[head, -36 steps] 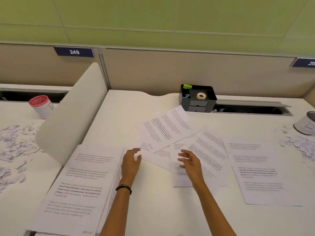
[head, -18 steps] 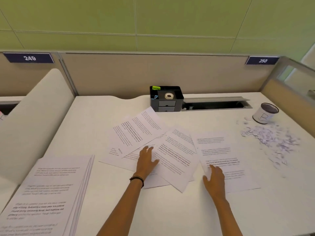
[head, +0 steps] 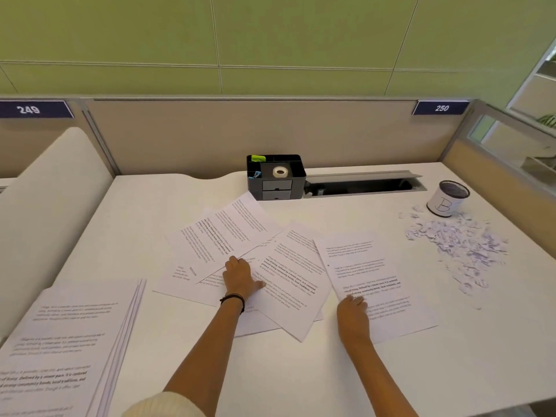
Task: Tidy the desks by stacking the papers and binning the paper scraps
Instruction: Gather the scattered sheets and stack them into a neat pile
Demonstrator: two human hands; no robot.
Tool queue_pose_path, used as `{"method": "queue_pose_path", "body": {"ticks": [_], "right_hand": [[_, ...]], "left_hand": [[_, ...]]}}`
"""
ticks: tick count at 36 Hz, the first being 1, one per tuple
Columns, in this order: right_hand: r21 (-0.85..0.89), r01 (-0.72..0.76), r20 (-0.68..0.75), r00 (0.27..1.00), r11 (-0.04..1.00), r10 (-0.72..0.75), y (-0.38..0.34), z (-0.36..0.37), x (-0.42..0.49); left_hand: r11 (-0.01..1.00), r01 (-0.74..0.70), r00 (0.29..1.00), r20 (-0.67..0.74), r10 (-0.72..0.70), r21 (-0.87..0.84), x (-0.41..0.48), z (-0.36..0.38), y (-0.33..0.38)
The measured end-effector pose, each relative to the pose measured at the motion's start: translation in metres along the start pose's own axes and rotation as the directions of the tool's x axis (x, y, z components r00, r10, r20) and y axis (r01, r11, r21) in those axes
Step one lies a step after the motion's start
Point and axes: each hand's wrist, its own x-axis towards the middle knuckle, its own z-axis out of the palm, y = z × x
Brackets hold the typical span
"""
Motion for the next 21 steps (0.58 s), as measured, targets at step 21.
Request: {"method": "queue_pose_path", "body": {"ticks": [21], "right_hand": [[0.168, 0.265, -0.16, 0.958, 0.95, -0.239, -0.018, -0.045, -0.007]], "left_hand": [[0.871, -0.065, 0.914, 0.321, 0.247, -0.486, -0.039, 0.005, -0.007]]}}
